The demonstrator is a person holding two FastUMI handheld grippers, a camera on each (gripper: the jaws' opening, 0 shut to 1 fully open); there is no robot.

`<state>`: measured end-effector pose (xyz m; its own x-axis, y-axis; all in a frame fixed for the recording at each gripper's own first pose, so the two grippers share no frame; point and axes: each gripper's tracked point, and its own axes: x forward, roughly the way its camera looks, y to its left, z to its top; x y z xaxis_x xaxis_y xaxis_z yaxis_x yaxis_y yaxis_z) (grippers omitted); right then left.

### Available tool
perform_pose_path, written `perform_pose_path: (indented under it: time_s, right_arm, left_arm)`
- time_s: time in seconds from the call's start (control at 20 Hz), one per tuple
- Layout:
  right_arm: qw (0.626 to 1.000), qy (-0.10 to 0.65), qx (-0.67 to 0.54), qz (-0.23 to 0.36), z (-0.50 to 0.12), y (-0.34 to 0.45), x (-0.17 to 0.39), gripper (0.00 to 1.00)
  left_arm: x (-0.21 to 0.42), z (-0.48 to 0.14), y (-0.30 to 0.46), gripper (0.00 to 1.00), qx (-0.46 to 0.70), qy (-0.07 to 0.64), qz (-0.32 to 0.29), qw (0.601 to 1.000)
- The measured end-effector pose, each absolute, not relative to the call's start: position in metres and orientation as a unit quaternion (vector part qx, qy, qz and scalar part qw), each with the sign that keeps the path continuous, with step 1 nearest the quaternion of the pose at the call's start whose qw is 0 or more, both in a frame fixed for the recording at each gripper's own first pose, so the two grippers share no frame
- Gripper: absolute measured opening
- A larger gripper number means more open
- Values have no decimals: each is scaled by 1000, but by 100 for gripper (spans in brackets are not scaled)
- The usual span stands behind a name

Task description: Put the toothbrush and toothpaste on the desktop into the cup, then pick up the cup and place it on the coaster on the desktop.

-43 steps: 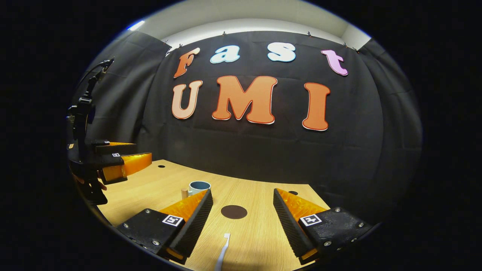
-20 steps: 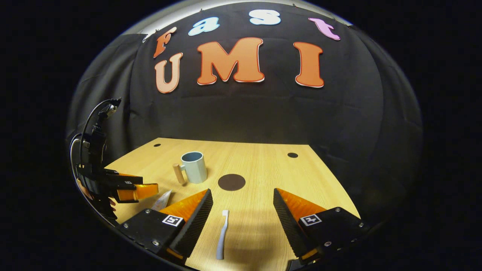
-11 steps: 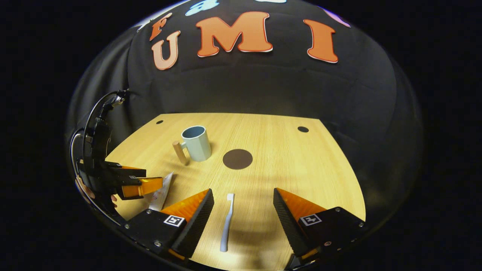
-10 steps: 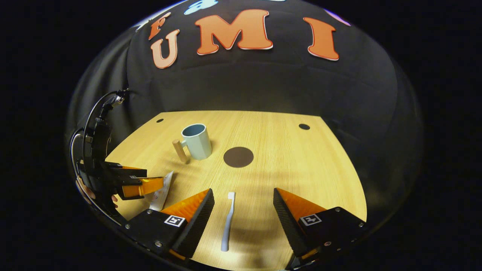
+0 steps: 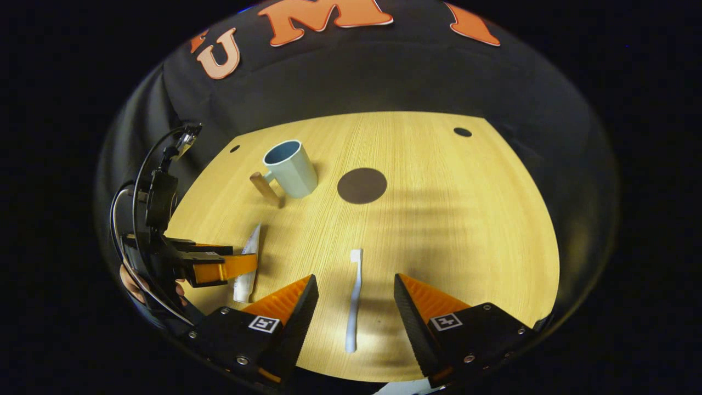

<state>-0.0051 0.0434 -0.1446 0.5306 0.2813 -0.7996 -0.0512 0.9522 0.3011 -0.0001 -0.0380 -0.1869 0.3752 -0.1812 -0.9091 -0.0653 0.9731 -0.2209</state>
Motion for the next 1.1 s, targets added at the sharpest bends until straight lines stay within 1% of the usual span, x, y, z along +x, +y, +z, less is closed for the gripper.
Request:
perform_pose_path:
  time_s: [0.05,0.1,0.15,0.2,0.25,0.3,0.35,0.4,0.45,0.5,0.55,0.6,0.65,0.7,0.8,0.85,0.9,0.95,1.0,1.05,1.1]
  right_arm:
    - [863,482,116,95,-148,43,-4,83]
    - [860,488,111,95,-151,44,-4,82]
    - [858,494,107,96,-154,45,-5,82]
    - [855,498,105,98,-158,48,-5,82]
    - [853,502,105,101,-160,50,-4,82]
    - [850,506,104,103,-161,53,-4,81]
    - [847,512,103,103,-163,54,-5,82]
    - [843,519,100,104,-167,55,-7,81]
    - [840,524,97,105,-170,56,-8,82]
    - [837,529,91,103,-173,58,-9,81]
    - [835,533,88,103,-176,59,-10,78]
    - [833,537,85,105,-178,60,-12,76]
    - [830,541,84,107,-179,62,-13,68]
    - [827,545,83,110,-180,65,-15,71]
    - [823,554,70,108,-186,65,-17,66]
    - [820,559,61,108,-189,66,-19,60]
    - [816,565,55,106,-192,66,-21,57]
    - [813,571,49,103,-196,67,-21,52]
    - [810,576,45,100,-200,68,-23,50]
    - [808,580,43,97,-203,68,-23,43]
    - [803,586,43,97,-206,70,-24,45]
  left_arm:
    - [-5,-197,-40,99,-115,568,-32,814]
    - [-5,-202,-39,92,-118,582,-25,804]
    - [-4,-203,-38,87,-120,592,-17,797]
    - [3,-204,-40,77,-121,589,-17,799]
    - [-1,-202,-40,75,-122,592,-13,797]
    - [2,-202,-43,70,-127,596,-13,793]
    - [3,-208,-45,67,-136,602,-7,787]
    - [3,-212,-50,52,-137,607,-3,783]
    - [-2,-211,-54,52,-143,607,-1,782]
    - [-1,-209,-54,51,-149,610,2,779]
    - [-3,-207,-51,44,-152,609,-1,779]
    - [-1,-205,-47,44,-154,606,0,780]
    - [0,-204,-44,44,-155,603,3,783]
    - [1,-200,-40,35,-147,598,2,788]
    - [4,-194,-42,34,-140,586,-3,798]
    - [4,-190,-42,34,-139,579,-5,803]
    - [5,-187,-42,34,-137,575,-10,806]
    - [5,-185,-41,34,-138,573,-14,808]
    - [4,-184,-41,34,-139,572,-18,808]
    - [5,-183,-41,34,-141,571,-19,808]
    - [6,-183,-40,34,-142,570,-20,809]
